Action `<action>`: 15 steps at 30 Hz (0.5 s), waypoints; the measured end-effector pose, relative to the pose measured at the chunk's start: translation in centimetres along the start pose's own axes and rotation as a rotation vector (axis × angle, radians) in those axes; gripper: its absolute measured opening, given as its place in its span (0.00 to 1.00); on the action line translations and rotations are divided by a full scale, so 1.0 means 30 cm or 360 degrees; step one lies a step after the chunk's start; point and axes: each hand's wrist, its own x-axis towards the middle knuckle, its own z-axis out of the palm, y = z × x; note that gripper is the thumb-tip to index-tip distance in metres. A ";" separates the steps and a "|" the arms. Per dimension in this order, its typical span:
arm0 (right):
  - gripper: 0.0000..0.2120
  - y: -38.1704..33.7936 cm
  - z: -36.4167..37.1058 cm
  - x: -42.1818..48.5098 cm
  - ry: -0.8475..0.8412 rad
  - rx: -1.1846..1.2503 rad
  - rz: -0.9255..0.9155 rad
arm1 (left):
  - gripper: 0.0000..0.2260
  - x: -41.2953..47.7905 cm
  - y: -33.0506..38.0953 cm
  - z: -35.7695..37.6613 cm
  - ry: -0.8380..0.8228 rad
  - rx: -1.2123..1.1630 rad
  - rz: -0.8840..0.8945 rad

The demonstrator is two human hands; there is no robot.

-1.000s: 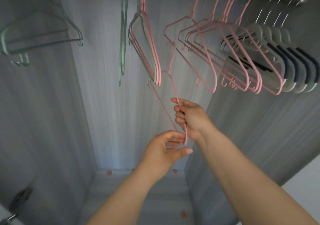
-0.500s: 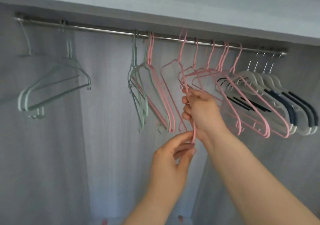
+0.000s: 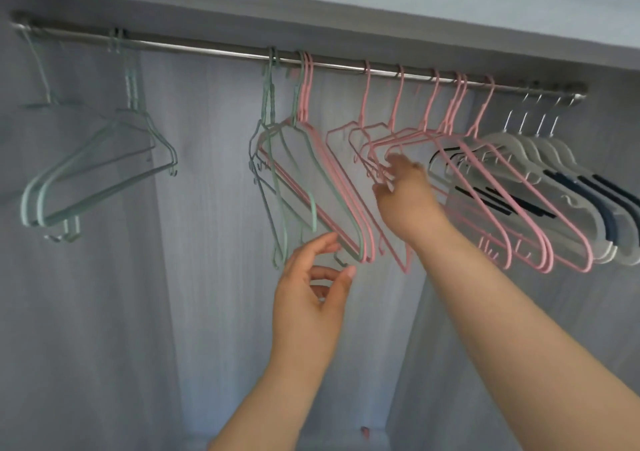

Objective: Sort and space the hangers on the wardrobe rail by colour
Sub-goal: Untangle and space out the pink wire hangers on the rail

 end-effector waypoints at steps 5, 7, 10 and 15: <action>0.20 -0.110 0.003 0.009 0.0002 -0.0175 -0.0502 | 0.29 -0.006 0.004 0.045 -0.0196 0.0217 -0.0027; 0.18 -0.123 0.035 0.041 -0.0267 -0.0253 -0.0224 | 0.32 -0.003 -0.004 0.058 -0.0305 0.0364 -0.0026; 0.16 -0.124 0.089 0.050 -0.0389 0.0058 -0.0079 | 0.32 0.008 -0.014 0.056 -0.0374 0.0556 0.0011; 0.13 -0.137 0.218 0.042 -0.0389 0.0474 -0.0022 | 0.31 0.024 -0.023 -0.005 -0.0232 0.0588 0.0087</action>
